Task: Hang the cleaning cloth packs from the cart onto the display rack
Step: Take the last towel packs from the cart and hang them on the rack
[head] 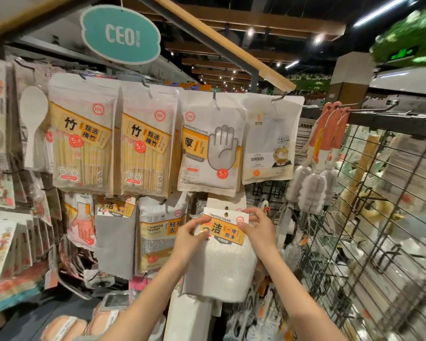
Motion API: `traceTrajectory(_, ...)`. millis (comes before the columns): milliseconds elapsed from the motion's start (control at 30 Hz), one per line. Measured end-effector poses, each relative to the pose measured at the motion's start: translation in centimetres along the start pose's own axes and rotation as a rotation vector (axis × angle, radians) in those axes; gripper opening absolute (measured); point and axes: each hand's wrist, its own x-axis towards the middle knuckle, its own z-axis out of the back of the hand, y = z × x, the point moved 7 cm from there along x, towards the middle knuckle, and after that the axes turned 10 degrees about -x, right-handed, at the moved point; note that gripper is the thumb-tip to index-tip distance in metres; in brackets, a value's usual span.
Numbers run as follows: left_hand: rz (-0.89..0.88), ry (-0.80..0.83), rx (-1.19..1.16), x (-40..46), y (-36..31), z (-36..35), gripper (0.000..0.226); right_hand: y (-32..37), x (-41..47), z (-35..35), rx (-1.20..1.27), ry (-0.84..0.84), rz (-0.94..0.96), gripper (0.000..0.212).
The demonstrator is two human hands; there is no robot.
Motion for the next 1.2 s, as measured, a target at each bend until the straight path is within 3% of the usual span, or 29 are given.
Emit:
traceTrajectory(267,-0.019,0.029,0.11,0.5,0.6,0.0,0.039,-0.5,0.2,-0.1,-0.066,-0.059,-0.018,0.026)
traceTrajectory(367,-0.03,0.089,0.192,1.0,0.4,-0.4,0.052,-0.8,0.6,-0.4,-0.07,-0.084,-0.026,0.025)
traceTrajectory(533,-0.078,0.116,0.45,2.6,0.5,-0.6,0.062,-1.2,1.6,-0.8,-0.156,-0.129,-0.023,0.026)
traceTrajectory(733,-0.243,0.029,0.753,2.8,0.4,-1.0,0.057,-1.6,1.3,-0.4,-0.364,-0.195,0.079,0.029)
traceTrajectory(833,-0.395,0.096,0.947,2.7,0.0,-2.3,0.055,-1.9,0.9,-0.6,-0.531,-0.152,0.163,0.038)
traceTrajectory(1200,-0.357,0.183,1.061,3.7,2.5,-2.8,0.085,-3.2,-0.4,-3.4,-0.751,-0.054,0.265,0.083)
